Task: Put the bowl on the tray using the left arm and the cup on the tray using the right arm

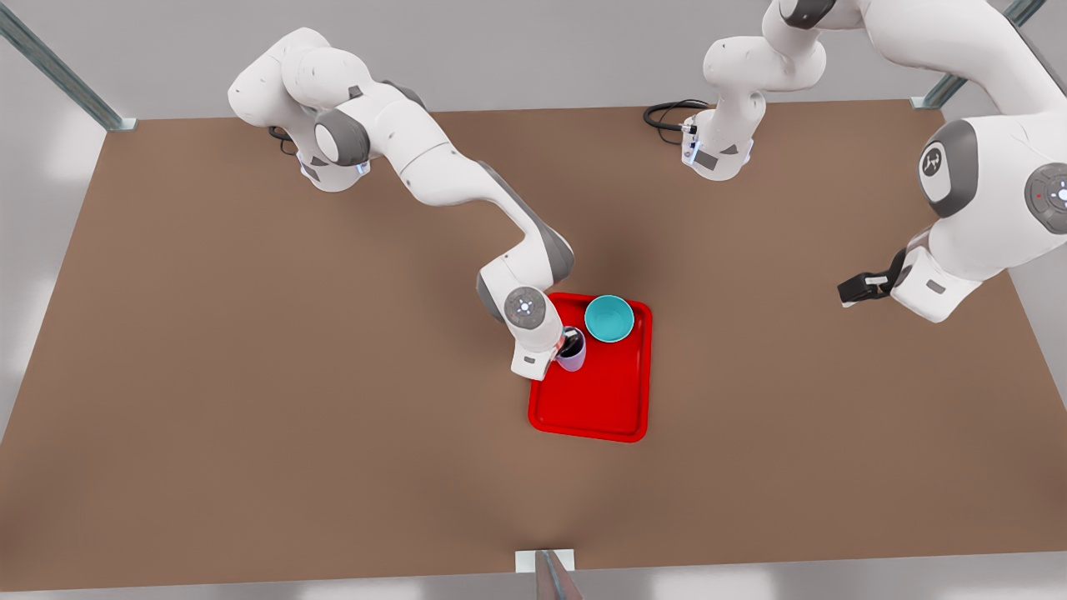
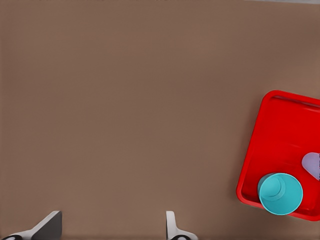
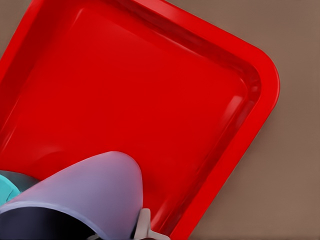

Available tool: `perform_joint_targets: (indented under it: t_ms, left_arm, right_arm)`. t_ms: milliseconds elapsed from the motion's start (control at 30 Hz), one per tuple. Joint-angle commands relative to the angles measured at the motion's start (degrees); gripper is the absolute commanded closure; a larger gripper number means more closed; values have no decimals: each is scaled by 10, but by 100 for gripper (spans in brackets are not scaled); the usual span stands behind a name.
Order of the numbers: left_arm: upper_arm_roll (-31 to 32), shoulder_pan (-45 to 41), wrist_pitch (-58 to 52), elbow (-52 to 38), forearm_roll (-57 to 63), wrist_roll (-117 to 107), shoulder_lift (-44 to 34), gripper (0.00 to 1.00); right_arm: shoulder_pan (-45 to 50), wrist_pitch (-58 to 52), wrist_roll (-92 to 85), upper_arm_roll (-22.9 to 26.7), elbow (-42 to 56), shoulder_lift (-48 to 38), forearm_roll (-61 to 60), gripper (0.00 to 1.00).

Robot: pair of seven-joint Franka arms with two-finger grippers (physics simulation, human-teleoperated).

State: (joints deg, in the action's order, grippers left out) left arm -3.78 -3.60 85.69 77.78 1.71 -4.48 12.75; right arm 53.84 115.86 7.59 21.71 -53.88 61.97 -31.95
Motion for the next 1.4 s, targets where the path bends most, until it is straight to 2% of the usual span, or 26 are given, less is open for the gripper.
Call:
perform_joint_targets:
  t_ms: [0, 67, 133, 967, 1033, 1167, 1200, 1233, 1267, 1300, 1367]
  left_arm:
    - [0, 0, 0, 0, 0, 0, 0, 0]
    - [0, 0, 0, 0, 0, 0, 0, 0]
    - [0, 0, 0, 0, 0, 0, 0, 0]
    - [0, 0, 3, 0, 1, 0, 2, 0]
    - [0, 1, 2, 0, 0, 0, -2, 0]
    - [-2, -2, 0, 1, -22, 0, 1, 0]
    - [-2, -4, 3, 3, -16, 0, 7, 0]
    - [-2, 3, 3, 1, -24, 1, 7, 0]
    - [-3, 2, 2, 1, -16, 0, 9, 0]
    - [-3, -2, 1, 0, -15, 1, 9, 0]
    - [0, 0, -3, 0, -16, 3, 3, 0]
  right_arm:
    - [0, 0, 1, 0, 0, 0, 1, 50]
    - [0, 1, -1, 1, 7, 1, 1, 15]
    - [0, 12, -3, 1, 7, 2, 1, 0]
    - [-8, -25, -2, 2, 7, -29, -1, 0]
    - [-23, -87, -3, 11, -1, -104, 24, 0]
    - [-112, -295, -64, 16, -2, -205, 127, 0]
    - [-136, -310, -92, 17, -2, -222, 184, 0]
    - [-156, -310, -113, 15, -44, -265, 220, 0]
    - [-207, -303, -137, -12, -93, -315, 264, 0]
    - [-287, -298, -141, -93, -150, -375, 341, 0]
    - [-362, -275, -143, -143, -213, -434, 389, 0]
